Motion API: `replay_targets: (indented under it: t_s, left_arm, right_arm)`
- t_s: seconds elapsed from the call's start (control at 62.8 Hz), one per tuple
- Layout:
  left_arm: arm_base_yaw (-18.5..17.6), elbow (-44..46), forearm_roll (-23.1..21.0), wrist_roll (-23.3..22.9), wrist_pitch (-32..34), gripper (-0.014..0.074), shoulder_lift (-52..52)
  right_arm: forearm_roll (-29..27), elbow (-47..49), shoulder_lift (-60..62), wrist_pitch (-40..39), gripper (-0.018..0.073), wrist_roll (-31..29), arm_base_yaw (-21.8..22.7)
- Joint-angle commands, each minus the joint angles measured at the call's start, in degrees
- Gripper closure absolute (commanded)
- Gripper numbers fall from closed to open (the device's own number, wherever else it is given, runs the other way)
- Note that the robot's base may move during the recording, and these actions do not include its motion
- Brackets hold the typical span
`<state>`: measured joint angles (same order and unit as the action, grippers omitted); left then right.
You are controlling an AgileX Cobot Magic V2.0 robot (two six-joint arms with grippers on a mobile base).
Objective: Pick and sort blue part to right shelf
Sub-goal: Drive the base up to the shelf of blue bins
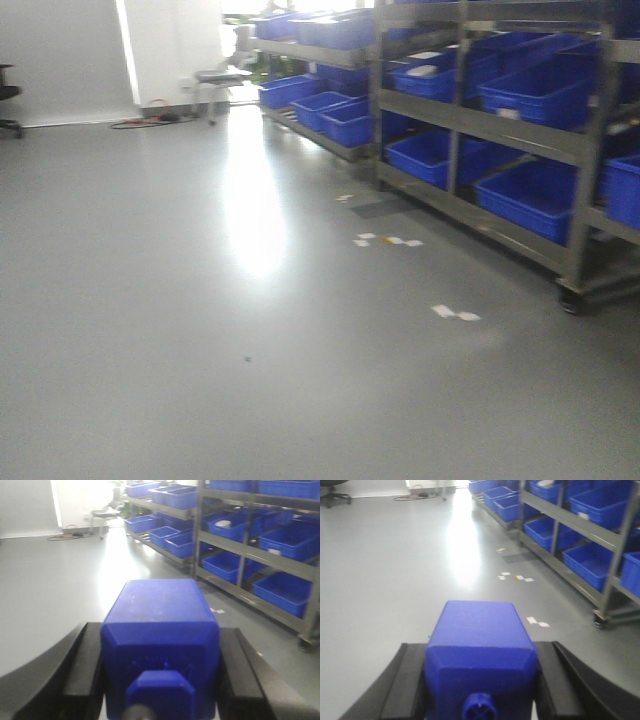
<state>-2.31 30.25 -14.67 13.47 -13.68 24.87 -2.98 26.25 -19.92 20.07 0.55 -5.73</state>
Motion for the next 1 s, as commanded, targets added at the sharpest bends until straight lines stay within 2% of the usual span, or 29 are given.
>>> replay_targets:
  t_s: [0.0, 0.987]
  left_arm:
    - [-0.06, 1.79, -0.34, -0.26, 5.2, 0.0241, 0.49]
    - [-0.06, 1.79, -0.34, -0.26, 5.2, 0.024, 0.49]
  right_arm:
    - [0.26, 1.8, -0.46, -5.38, 0.0135, -0.55, 0.27]
    - [0.26, 1.8, -0.46, -5.38, 0.0135, -0.55, 0.27]
